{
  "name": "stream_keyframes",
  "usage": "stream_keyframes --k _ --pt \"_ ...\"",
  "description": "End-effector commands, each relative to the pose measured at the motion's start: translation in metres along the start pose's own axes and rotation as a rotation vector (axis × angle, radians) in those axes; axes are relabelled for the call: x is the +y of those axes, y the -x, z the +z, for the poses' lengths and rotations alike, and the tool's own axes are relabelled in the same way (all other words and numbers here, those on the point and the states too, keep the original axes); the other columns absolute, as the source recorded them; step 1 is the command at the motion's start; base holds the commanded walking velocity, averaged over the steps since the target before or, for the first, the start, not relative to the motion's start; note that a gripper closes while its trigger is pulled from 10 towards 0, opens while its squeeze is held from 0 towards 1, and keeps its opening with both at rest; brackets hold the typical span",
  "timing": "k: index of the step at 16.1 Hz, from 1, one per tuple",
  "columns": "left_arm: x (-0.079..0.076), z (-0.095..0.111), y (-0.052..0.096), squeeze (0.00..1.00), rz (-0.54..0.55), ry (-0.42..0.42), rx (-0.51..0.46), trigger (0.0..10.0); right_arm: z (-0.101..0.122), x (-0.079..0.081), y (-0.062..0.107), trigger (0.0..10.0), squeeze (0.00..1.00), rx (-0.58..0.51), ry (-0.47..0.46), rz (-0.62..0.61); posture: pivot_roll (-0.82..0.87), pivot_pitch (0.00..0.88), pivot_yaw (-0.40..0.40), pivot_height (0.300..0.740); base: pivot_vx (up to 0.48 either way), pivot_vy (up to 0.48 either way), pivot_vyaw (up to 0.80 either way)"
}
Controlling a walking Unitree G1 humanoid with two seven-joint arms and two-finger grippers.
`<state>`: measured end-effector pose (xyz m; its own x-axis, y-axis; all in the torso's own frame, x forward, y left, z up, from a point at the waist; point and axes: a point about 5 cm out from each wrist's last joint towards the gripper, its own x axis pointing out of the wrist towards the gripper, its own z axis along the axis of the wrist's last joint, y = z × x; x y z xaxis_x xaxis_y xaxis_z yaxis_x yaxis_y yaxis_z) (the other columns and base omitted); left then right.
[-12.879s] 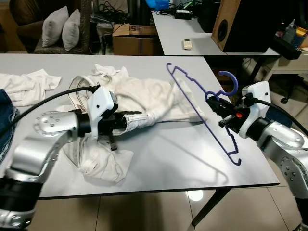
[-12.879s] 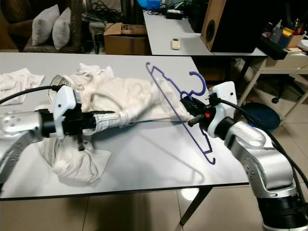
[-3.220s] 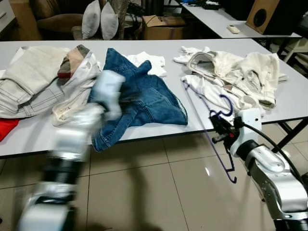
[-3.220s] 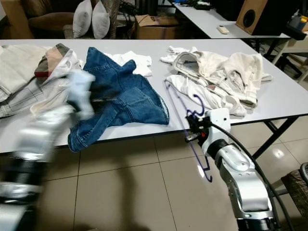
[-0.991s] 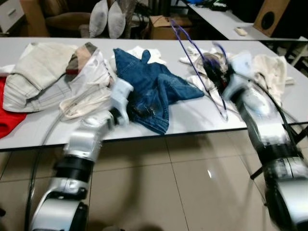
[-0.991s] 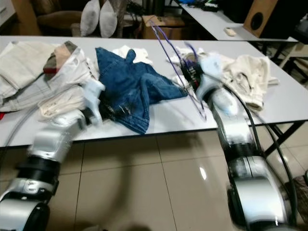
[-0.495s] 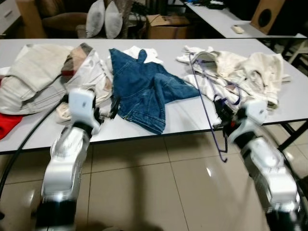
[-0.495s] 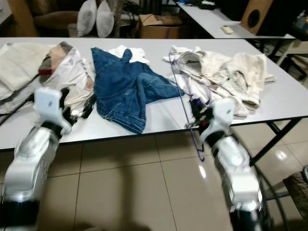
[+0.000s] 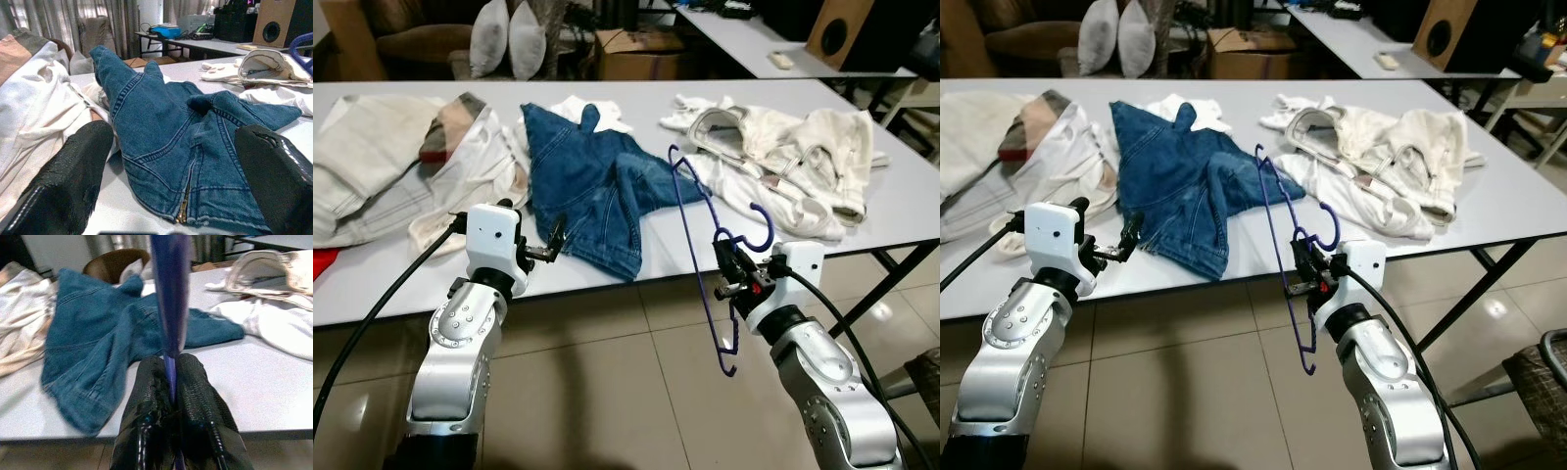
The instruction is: Hang hanger
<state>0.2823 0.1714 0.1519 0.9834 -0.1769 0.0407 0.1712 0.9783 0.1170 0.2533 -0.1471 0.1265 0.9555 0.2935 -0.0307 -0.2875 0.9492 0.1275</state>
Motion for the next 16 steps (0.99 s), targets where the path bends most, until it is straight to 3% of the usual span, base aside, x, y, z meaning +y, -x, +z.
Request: stream_keyframes --k 1,7,12,15,16 --pt "-0.001 -0.002 0.002 0.0 -0.006 0.004 0.016 10.0 0.007 -0.006 0.002 10.0 0.0 -0.015 -0.01 -0.032 -0.05 0.0 -0.061 0.74 0.382 0.0 0.0" --pt "-0.007 -0.002 -0.002 0.0 -0.045 -0.014 0.028 10.0 0.015 -0.014 -0.009 10.0 0.0 -0.028 0.047 -0.024 -0.04 0.0 -0.063 0.74 0.394 0.0 -0.19" --pt "0.004 0.0 -0.004 0.0 -0.001 -0.011 0.024 10.0 0.014 -0.006 -0.014 10.0 0.0 -0.026 0.035 0.02 -0.04 0.001 -0.069 0.74 0.395 0.0 -0.1" --pt "0.011 0.002 0.002 0.0 -0.014 -0.039 0.012 10.0 0.01 -0.011 -0.011 10.0 0.0 -0.005 0.036 0.021 -0.03 0.005 -0.077 0.74 0.215 0.0 0.0" --pt "0.019 -0.003 0.003 0.0 -0.042 -0.062 0.052 10.0 0.01 -0.014 -0.01 10.0 0.0 0.013 0.056 0.044 -0.04 0.005 -0.072 0.74 0.0 0.0 0.0"
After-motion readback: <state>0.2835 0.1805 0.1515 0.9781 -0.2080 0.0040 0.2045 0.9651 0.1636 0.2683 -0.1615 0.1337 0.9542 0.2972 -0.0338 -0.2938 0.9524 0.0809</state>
